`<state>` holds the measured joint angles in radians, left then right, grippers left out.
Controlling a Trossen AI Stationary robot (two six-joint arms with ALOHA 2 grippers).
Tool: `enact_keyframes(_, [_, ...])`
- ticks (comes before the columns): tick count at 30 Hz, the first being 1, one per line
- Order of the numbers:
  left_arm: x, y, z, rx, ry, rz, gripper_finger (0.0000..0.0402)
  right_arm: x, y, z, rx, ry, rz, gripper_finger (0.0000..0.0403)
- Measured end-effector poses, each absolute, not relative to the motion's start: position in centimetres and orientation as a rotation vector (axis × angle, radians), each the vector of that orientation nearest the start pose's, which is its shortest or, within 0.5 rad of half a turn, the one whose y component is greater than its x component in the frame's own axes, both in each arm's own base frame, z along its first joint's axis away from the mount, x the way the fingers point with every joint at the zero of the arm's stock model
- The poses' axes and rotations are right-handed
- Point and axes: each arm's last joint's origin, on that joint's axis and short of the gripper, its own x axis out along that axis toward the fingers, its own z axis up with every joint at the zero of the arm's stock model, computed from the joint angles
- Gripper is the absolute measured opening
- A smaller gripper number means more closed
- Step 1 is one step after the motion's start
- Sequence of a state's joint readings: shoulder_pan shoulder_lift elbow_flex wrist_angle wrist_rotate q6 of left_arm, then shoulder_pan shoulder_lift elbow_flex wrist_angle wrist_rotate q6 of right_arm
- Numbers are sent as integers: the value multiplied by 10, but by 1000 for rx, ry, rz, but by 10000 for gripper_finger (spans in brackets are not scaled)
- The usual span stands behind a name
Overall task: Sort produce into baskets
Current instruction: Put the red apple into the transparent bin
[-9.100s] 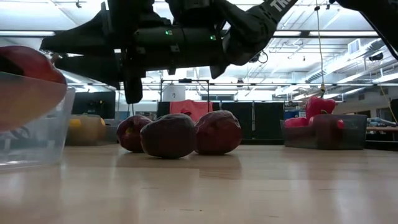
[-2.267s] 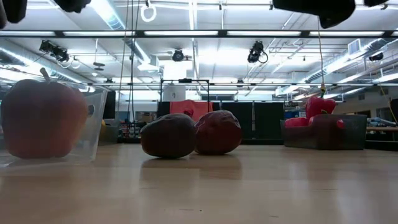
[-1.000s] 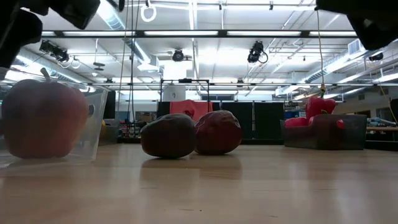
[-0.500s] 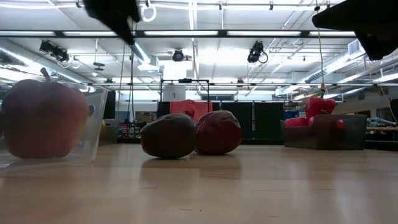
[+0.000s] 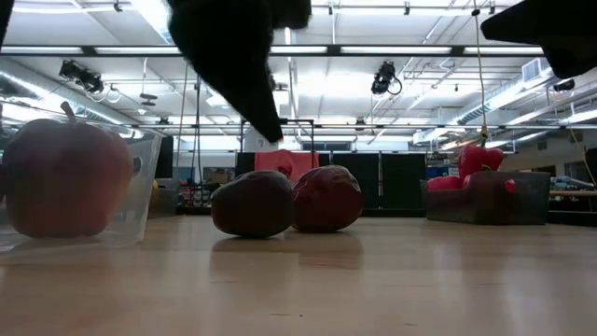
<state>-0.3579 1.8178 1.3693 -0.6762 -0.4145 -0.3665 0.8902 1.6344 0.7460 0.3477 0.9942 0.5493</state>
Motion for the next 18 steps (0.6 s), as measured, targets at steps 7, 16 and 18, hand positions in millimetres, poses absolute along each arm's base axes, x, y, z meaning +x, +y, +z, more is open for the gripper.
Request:
enact_keyframes(7, [365, -97, 197, 61, 1097, 325, 394, 212, 224, 168, 63, 309, -175, 230])
enact_keyframes(16, [370, -80, 185, -79, 1206, 225, 394, 213, 220, 164, 61, 339, -197, 290])
enact_keyframes(18, [370, -79, 185, -84, 1212, 230, 393, 215, 218, 164, 62, 338, -206, 291])
